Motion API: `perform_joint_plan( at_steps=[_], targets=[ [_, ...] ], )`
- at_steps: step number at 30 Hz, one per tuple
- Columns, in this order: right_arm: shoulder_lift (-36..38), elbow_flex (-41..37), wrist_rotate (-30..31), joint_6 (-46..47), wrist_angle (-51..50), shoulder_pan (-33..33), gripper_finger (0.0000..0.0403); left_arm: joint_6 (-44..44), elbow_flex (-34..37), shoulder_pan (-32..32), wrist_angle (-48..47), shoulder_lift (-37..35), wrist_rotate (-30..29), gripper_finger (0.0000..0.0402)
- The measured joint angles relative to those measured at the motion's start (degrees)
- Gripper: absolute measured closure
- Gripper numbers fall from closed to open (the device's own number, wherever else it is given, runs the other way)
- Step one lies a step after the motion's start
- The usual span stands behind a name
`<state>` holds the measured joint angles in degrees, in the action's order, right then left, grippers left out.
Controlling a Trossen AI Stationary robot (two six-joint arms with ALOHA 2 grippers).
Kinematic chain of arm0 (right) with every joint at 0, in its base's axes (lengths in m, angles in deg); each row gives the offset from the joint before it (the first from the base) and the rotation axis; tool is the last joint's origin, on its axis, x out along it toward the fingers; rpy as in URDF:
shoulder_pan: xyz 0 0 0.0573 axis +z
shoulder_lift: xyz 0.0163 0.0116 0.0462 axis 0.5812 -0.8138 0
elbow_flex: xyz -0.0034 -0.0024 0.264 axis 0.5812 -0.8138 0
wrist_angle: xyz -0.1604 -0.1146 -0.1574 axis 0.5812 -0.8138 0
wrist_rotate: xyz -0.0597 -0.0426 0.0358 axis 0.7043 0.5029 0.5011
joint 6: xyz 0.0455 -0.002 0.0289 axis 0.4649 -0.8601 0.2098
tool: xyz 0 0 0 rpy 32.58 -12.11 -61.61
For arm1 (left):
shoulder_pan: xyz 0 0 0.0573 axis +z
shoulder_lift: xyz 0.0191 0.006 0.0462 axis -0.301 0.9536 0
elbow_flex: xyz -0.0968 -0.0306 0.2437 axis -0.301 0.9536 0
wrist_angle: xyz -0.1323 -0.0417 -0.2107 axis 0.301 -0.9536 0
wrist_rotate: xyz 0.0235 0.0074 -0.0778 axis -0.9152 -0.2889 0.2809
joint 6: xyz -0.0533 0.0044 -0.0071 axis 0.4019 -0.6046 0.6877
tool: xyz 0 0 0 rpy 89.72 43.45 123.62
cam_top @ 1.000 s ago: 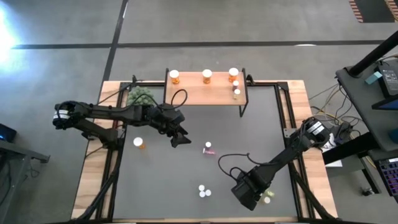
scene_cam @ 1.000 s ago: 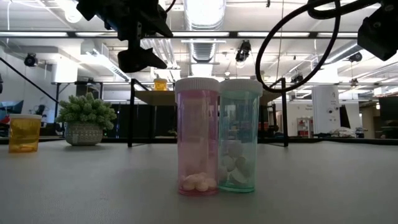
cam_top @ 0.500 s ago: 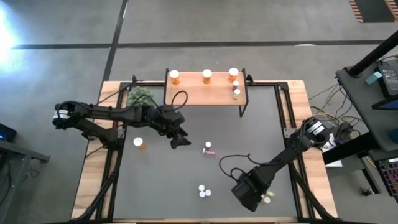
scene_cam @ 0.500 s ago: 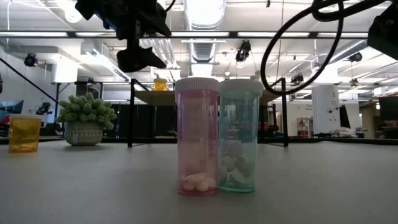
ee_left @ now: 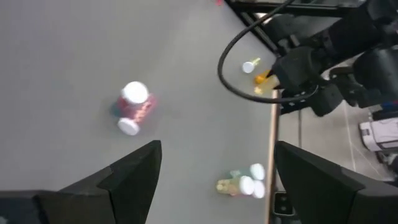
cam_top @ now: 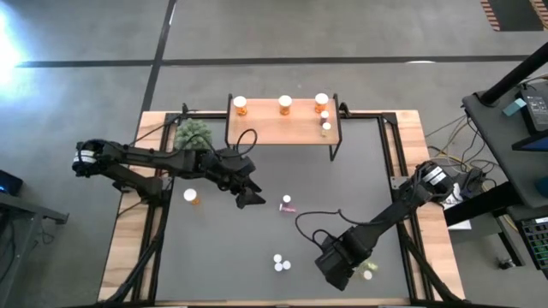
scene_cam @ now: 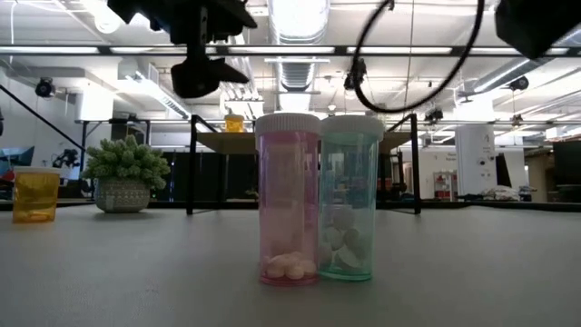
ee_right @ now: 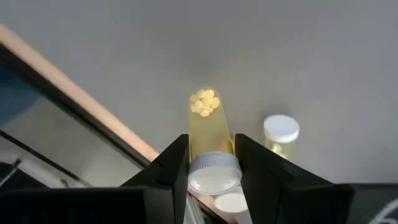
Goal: Pick and place medicine bottles onto shelf by color
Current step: Put the small yellow pill bottle on the shelf
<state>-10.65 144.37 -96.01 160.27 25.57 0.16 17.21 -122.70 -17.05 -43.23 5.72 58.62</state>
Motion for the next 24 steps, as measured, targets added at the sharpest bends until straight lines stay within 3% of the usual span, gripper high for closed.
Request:
perform_joint_plan(
  at_steps=[11, 17, 24],
  targets=[
    [0.00, 12.55, 9.98, -5.05, -2.53, -4.30, 0.0296, 5.44, 0.00, -2.33, 1.14, -3.33, 0.90, 0.0107],
    [0.00, 20.94, 18.46, -12.23, -16.38, -9.03, 0.0296, 8.28, 0.00, -6.50, 1.56, -7.61, 0.65, 0.0107],
    [0.07, 29.89, 26.48, -24.00, -29.50, -16.88, 0.0296, 9.97, 0.00, -9.55, 1.66, -10.68, -7.48, 0.0107]
  ],
)
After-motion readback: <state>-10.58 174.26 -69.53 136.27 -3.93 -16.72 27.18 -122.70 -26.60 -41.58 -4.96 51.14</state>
